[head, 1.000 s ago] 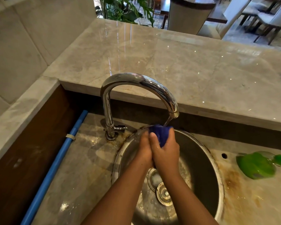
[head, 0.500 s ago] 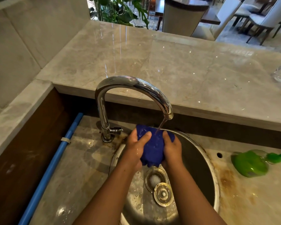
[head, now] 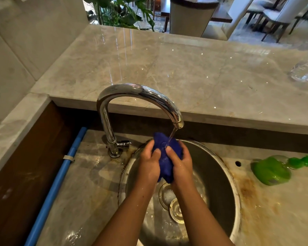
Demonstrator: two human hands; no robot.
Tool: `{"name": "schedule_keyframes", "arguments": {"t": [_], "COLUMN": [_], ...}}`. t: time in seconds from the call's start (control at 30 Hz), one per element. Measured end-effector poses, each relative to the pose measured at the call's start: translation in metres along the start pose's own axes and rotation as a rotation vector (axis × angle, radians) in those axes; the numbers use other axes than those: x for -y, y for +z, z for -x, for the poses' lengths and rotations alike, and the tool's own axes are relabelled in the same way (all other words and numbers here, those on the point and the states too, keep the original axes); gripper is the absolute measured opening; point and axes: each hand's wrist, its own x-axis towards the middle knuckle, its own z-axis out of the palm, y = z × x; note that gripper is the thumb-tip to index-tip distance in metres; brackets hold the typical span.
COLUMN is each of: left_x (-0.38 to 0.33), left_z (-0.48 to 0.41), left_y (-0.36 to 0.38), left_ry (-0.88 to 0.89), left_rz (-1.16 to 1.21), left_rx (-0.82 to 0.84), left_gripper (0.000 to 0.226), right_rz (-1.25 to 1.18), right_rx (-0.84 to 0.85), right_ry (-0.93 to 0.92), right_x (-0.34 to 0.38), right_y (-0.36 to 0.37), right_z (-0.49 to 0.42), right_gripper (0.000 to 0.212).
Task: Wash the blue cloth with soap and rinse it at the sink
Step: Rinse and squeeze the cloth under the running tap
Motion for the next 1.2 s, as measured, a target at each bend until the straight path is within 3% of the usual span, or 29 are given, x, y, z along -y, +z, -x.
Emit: {"name": "schedule_keyframes", "arguments": {"t": [0.1,0.2,0.33,0.57,0.77,0.9,1.1,1.13,1.2], "left_x": [-0.002,-0.006,-0.007,-0.011,-0.019,-0.017,-0.013,-0.017,-0.025], "left_z": [0.006,0.009,0.006,-0.003,-0.008,-0.011,-0.002,-0.001,0.000], "left_y": [-0.002,0.002,0.009,0.020,0.021,0.016,0.015,0.014,0.008], "left_ry": [-0.061,-0.061,-0.061,-0.132,-0.202,-0.252,-0.172,-0.160,-0.176], "left_rz": [0.121,0.167,0.111,0.019,0.005,0.011,-0.079,-0.073,-0.025], "left_rx": [-0.024,-0.042,-0.060,-0.173,-0.227,-0.237,-0.185,-0.157,-0.095], "left_gripper": [0.048,0.031,0.016,0.022,0.024,0.023,0.021,0.022,0.029], "right_rz": [0.232,0.405,0.423,0.540,0.690,0.591,0.452,0.356,0.014], "right_rx": [0.063,0.120,0.036,-0.083,-0.067,-0.076,-0.041,-0.015,0.076], "right_ry": [-0.128,-0.245,-0.310,-0.254,-0.244,-0.181,-0.033,0.026,0.323], "right_x": [0.010,0.004,0.003,0.012,0.015,0.009,0.006,0.008,0.014], "right_y": [0.003,0.010,0.014,0.022,0.030,0.031,0.024,0.019,0.007], "right_z": [0.006,0.011,0.009,-0.008,-0.021,-0.022,-0.013,-0.011,-0.009], "right_gripper": [0.061,0.041,0.014,0.024,0.030,0.038,0.026,0.028,0.054]}}
